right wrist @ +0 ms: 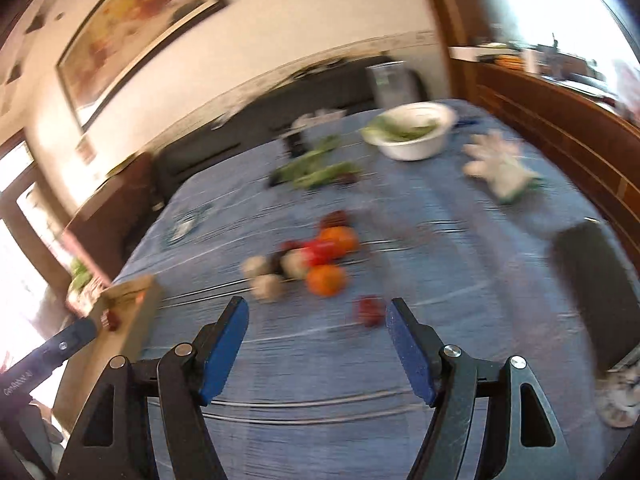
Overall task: Organize fruits
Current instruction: 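Grasp the beige mushroom piece with the left tool while the right tool grasps a red date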
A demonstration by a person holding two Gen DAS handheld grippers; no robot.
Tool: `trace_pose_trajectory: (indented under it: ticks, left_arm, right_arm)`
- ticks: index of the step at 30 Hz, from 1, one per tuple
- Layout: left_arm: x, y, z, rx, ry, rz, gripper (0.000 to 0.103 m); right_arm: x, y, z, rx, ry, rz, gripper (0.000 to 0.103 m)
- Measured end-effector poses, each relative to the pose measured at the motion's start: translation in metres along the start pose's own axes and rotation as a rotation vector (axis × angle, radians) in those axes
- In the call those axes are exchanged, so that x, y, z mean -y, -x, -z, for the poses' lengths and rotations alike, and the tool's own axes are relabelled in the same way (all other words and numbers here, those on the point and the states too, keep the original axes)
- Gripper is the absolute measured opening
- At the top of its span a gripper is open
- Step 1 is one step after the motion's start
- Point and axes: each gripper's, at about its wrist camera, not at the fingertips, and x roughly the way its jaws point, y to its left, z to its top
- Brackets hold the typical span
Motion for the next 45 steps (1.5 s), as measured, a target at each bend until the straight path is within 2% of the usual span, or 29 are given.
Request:
trace_pose_trajectory:
  ticks: [3, 6, 7, 10, 11, 14, 16, 17, 26, 30, 33, 34, 35, 36, 38, 40, 42, 45]
  left_arm:
    - [0.008, -0.010, 0.005, -0.017, -0.016, -0.002, 0.085]
    - [0.015, -0.023, 0.010, -0.051, -0.032, 0.011, 0.082]
    - [0.017, -0.027, 0.011, -0.062, -0.037, 0.018, 0.075]
    - [0.026, -0.045, 0.011, -0.116, -0.061, 0.071, 0.044]
    - [0.028, -0.050, 0.010, -0.128, -0.064, 0.087, 0.040]
    - [0.036, -0.071, 0.005, -0.159, -0.074, 0.096, 0.040]
    - [0.044, -0.087, 0.001, -0.172, -0.086, 0.114, 0.040]
    - [0.047, -0.096, -0.001, -0.184, -0.087, 0.124, 0.040]
    - [0.074, -0.157, -0.010, -0.232, -0.102, 0.175, 0.040]
    - [0.086, -0.174, -0.010, -0.234, -0.138, 0.161, 0.040]
    - [0.093, -0.177, -0.010, -0.218, -0.163, 0.151, 0.039]
    - [0.093, -0.177, -0.011, -0.215, -0.163, 0.147, 0.032]
    - [0.093, -0.177, -0.010, -0.213, -0.166, 0.147, 0.020]
    - [0.094, -0.177, -0.010, -0.217, -0.168, 0.163, 0.016]
    - [0.096, -0.174, -0.007, -0.209, -0.183, 0.142, 0.015]
    - [0.095, -0.169, -0.005, -0.206, -0.184, 0.139, 0.015]
    - [0.092, -0.163, -0.004, -0.207, -0.172, 0.147, 0.015]
    - [0.085, -0.142, -0.005, -0.188, -0.153, 0.163, 0.016]
  right_arm:
    - [0.028, -0.002, 0.002, -0.026, -0.037, 0.031, 0.076]
    - [0.037, -0.012, 0.007, -0.061, -0.042, 0.023, 0.076]
    - [0.038, -0.016, 0.008, -0.072, -0.035, 0.018, 0.076]
    - [0.030, -0.027, 0.006, -0.094, 0.016, 0.003, 0.076]
    - [0.025, -0.031, 0.003, -0.098, 0.037, 0.004, 0.075]
    - [0.007, -0.050, -0.001, -0.122, 0.146, 0.006, 0.068]
    - [-0.001, -0.064, -0.001, -0.143, 0.211, 0.011, 0.051]
    - [-0.003, -0.071, 0.000, -0.158, 0.230, 0.017, 0.048]
    - [0.003, -0.091, 0.000, -0.198, 0.230, 0.011, 0.047]
    - [0.005, -0.097, 0.001, -0.206, 0.227, 0.002, 0.047]
    - [0.005, -0.099, 0.002, -0.208, 0.231, -0.004, 0.047]
    - [0.005, -0.099, 0.003, -0.207, 0.233, -0.005, 0.047]
    - [0.005, -0.099, 0.002, -0.206, 0.233, -0.006, 0.047]
    - [0.005, -0.099, 0.003, -0.204, 0.234, -0.007, 0.047]
    - [0.005, -0.099, 0.003, -0.201, 0.236, -0.004, 0.044]
    - [0.004, -0.099, 0.004, -0.203, 0.240, -0.004, 0.028]
    - [0.003, -0.099, 0.004, -0.204, 0.246, -0.004, 0.024]
    - [0.000, -0.094, 0.005, -0.198, 0.251, -0.009, 0.024]
